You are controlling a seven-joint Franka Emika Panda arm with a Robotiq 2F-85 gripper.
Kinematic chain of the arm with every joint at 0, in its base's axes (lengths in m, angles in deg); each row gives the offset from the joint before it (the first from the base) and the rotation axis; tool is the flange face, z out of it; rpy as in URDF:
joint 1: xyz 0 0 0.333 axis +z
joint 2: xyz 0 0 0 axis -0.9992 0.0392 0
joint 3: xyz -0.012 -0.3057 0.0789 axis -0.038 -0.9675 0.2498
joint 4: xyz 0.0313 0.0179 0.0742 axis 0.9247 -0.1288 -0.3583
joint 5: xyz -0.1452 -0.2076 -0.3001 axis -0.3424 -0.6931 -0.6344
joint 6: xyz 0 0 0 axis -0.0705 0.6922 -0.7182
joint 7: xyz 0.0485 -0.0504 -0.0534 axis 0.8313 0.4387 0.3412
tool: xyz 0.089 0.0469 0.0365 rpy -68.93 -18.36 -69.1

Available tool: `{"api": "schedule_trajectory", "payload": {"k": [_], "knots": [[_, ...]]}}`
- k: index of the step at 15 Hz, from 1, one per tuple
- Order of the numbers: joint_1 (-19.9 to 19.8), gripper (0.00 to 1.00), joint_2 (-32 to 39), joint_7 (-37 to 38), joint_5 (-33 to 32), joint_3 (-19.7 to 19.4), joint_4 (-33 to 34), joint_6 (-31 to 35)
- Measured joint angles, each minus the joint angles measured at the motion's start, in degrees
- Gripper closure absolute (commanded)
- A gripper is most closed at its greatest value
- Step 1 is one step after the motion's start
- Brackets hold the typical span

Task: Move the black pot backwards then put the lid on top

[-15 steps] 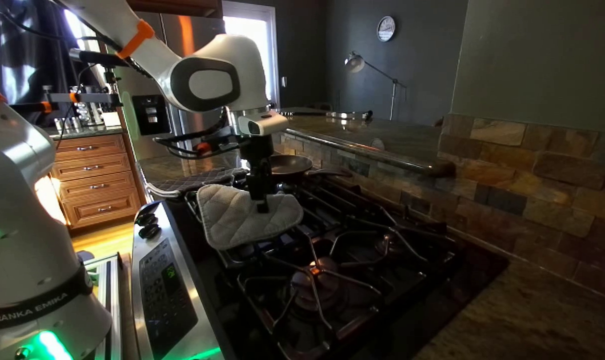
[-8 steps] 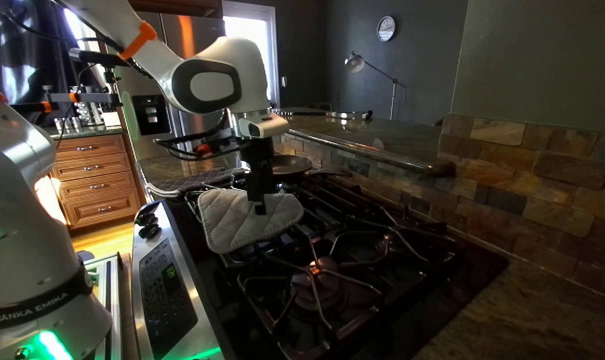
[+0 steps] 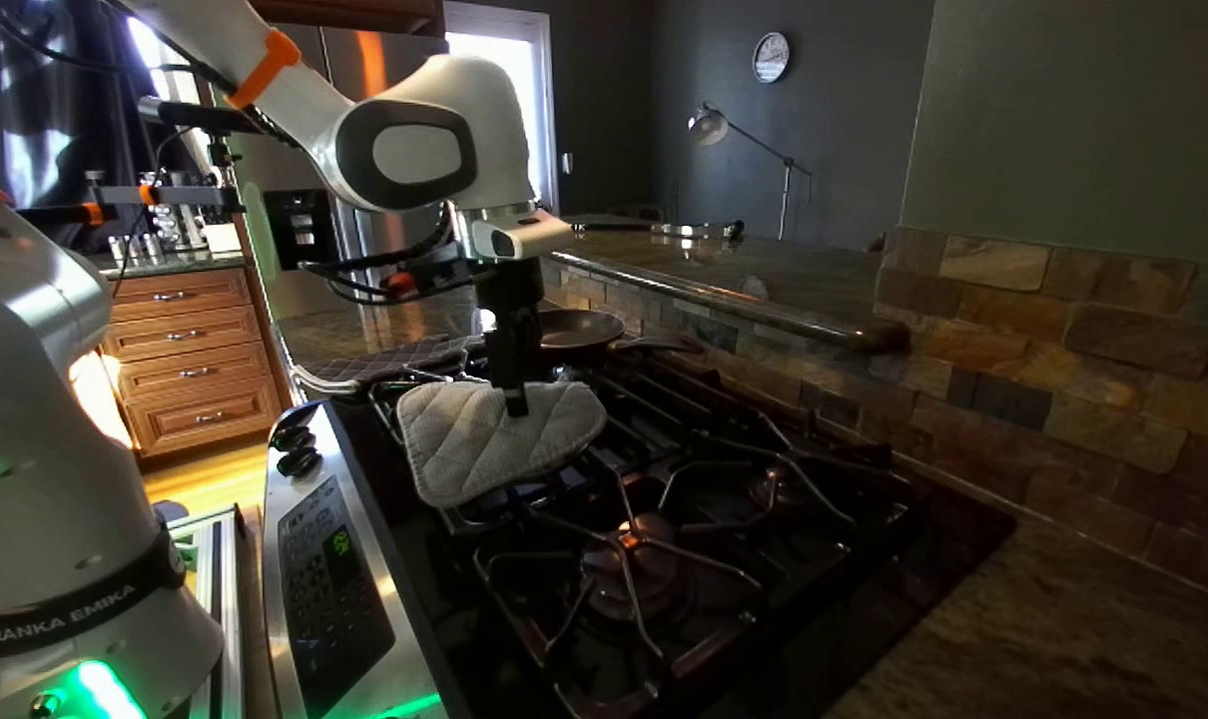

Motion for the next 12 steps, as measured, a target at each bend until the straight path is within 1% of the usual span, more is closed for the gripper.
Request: {"api": "schedule_trajectory", "payload": {"k": [3,5,12], "knots": [[0.4,0.0,-1.6,0.0,0.2,0.4,0.0,-4.6],[0.8,0.0,-2.1,0.0,0.5,0.6,0.0,-6.3],[0.9,0.0,-1.3,0.0,0.5,0.7,-0.1,-6.3]]}}
